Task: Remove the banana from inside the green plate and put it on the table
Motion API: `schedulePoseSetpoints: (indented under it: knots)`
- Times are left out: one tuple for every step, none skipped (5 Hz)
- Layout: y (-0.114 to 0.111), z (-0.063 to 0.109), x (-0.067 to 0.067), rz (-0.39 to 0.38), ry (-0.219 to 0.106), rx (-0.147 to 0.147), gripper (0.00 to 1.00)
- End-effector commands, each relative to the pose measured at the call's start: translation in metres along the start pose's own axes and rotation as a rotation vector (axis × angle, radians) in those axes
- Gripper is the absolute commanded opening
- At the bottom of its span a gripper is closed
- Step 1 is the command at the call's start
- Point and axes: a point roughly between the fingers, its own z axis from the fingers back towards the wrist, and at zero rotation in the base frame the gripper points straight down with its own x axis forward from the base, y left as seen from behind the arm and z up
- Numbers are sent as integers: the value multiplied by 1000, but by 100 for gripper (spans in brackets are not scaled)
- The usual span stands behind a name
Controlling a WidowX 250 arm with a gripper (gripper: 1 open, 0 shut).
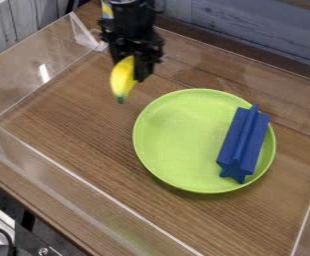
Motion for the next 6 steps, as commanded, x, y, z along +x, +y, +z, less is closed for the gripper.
schedulePoseSetpoints:
  knots:
    - [18, -6, -6, -11, -14, 31, 0]
    - [30, -22, 0, 2, -1, 30, 0]
    - [40, -35, 6, 4, 2, 23, 0]
    - [46, -43, 8, 7, 8, 20, 0]
    - [50, -46, 10, 10, 16, 18, 0]
    - [54, -48, 12, 14, 23, 14, 0]
